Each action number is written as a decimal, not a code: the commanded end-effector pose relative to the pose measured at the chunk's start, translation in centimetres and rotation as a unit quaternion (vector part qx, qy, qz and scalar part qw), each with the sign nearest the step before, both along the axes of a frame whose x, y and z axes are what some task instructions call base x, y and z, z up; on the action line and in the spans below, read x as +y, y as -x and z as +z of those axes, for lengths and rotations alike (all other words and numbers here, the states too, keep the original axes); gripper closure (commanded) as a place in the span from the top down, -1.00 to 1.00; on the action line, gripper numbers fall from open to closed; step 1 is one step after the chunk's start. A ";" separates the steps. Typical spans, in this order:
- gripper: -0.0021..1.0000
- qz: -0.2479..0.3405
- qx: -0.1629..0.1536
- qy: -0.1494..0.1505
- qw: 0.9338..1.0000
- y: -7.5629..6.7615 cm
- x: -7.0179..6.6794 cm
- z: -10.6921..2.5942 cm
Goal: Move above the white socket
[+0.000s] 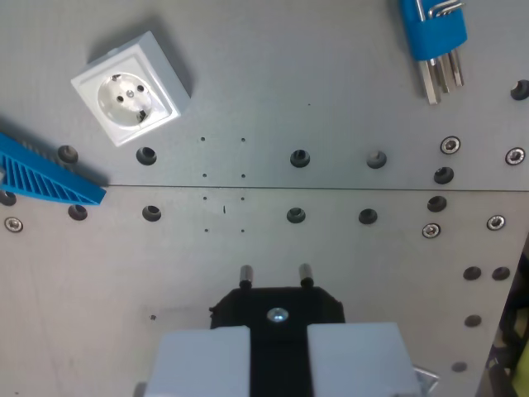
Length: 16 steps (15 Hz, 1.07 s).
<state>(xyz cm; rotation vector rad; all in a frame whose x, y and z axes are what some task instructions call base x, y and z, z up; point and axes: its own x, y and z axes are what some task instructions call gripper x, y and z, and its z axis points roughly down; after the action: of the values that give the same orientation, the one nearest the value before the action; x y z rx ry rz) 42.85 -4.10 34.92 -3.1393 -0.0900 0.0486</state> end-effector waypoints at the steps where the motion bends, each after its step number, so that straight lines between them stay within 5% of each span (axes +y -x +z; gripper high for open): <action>1: -1.00 0.046 -0.039 -0.002 0.998 0.4 0.8 -1.6; 16: -1.00 0.153 -0.044 -0.002 0.987 1.7 6.7 -9.1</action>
<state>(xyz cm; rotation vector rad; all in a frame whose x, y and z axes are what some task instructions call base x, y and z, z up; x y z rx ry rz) 41.38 2.41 26.51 -3.1209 -0.4030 0.0454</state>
